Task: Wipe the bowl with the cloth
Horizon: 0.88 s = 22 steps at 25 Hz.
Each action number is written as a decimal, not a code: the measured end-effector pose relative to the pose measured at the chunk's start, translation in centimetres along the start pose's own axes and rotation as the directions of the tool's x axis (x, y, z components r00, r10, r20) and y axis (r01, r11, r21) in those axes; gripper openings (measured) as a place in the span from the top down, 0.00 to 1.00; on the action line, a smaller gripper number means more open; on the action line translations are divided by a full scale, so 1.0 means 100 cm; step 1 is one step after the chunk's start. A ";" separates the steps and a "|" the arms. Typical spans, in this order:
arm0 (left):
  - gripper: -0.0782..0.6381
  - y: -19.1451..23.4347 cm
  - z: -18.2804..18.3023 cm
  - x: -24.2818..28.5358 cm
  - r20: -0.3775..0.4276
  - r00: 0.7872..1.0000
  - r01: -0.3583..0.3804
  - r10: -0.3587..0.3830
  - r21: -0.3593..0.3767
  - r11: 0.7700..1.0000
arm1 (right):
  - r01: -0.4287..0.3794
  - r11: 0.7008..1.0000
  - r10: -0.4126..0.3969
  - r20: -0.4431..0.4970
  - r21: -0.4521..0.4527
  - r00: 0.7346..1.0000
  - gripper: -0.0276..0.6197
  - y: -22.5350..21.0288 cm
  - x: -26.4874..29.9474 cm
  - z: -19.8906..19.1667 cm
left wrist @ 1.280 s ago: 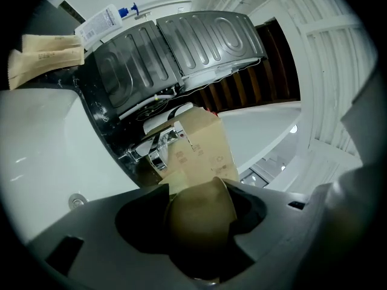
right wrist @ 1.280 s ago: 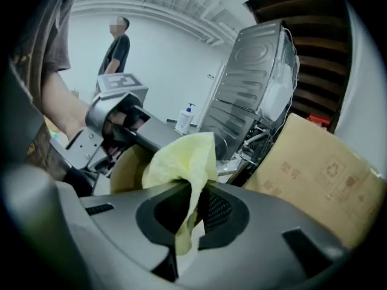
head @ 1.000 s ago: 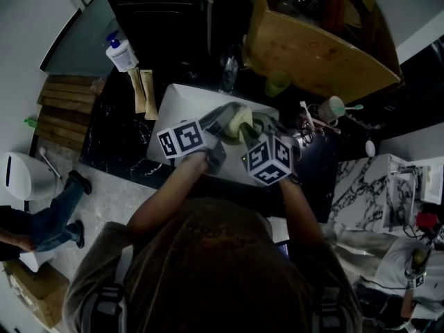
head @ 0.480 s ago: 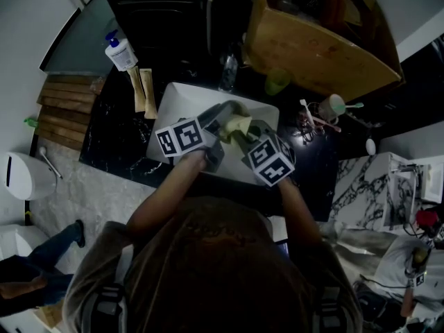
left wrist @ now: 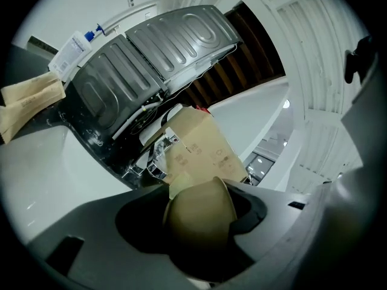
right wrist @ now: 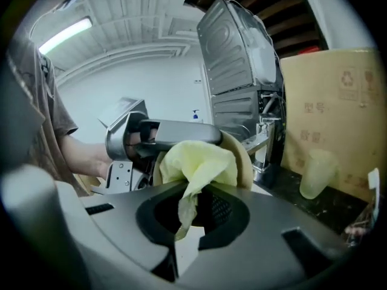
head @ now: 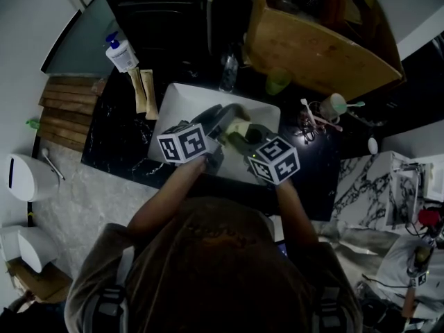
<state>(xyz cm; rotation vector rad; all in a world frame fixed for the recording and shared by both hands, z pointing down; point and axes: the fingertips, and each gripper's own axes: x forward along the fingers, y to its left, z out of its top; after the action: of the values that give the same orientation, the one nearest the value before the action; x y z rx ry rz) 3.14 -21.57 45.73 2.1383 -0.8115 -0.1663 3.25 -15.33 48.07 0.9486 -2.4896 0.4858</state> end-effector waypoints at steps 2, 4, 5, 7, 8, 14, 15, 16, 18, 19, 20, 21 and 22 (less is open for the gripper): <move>0.56 0.000 0.003 -0.003 0.011 1.000 -0.005 0.004 0.021 1.000 | 0.015 1.000 -0.016 0.026 0.016 1.000 0.93 -0.004 -0.004 0.001; 0.56 0.001 0.009 -0.006 0.025 1.000 -0.014 0.013 0.044 0.999 | 0.034 0.999 -0.036 0.056 0.028 0.998 0.93 -0.008 -0.010 0.005; 0.56 0.002 0.013 -0.007 0.035 0.999 -0.020 0.018 0.056 0.998 | 0.044 0.998 -0.047 0.070 0.032 0.996 0.93 -0.011 -0.013 0.007; 0.56 0.003 0.020 -0.012 0.054 0.998 -0.030 0.026 0.078 0.997 | 0.065 0.997 -0.069 0.099 0.043 0.993 0.93 -0.016 -0.021 0.009; 0.56 0.005 0.022 -0.014 0.059 0.998 -0.034 0.029 0.086 0.996 | 0.074 0.996 -0.079 0.113 0.052 0.990 0.93 -0.019 -0.025 0.010; 0.56 0.016 0.029 -0.029 0.069 0.995 -0.079 0.070 0.142 0.987 | 0.127 0.984 -0.148 0.180 0.124 0.972 0.93 -0.037 -0.047 0.008; 0.56 0.018 0.030 -0.032 0.070 0.994 -0.089 0.079 0.159 0.983 | 0.137 0.981 -0.161 0.186 0.135 0.969 0.93 -0.040 -0.051 0.006; 0.56 0.020 0.030 -0.034 0.070 0.994 -0.099 0.088 0.179 0.979 | 0.147 0.978 -0.175 0.193 0.149 0.966 0.93 -0.043 -0.055 0.005; 0.56 0.024 0.031 -0.039 0.071 0.991 -0.125 0.112 0.228 0.966 | 0.167 0.969 -0.204 0.209 0.183 0.957 0.93 -0.049 -0.062 0.002; 0.56 0.027 0.031 -0.041 0.072 0.989 -0.141 0.126 0.256 0.956 | 0.175 0.964 -0.219 0.218 0.202 0.951 0.93 -0.053 -0.066 0.001; 0.56 0.029 0.032 -0.043 0.073 0.987 -0.155 0.140 0.284 0.946 | 0.184 0.958 -0.234 0.228 0.220 0.945 0.93 -0.056 -0.070 0.000; 0.56 0.032 0.033 -0.045 0.075 0.985 -0.169 0.153 0.311 0.935 | 0.194 0.952 -0.251 0.237 0.238 0.938 0.93 -0.059 -0.073 -0.001; 0.56 0.034 0.034 -0.047 0.077 0.983 -0.183 0.166 0.340 0.923 | 0.204 0.945 -0.268 0.246 0.254 0.932 0.93 -0.062 -0.075 -0.002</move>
<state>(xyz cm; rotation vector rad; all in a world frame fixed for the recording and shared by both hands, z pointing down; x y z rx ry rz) -3.52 -22.51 45.30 2.3788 -1.1228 0.0225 12.66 -15.50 45.49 1.4809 -2.5490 0.5972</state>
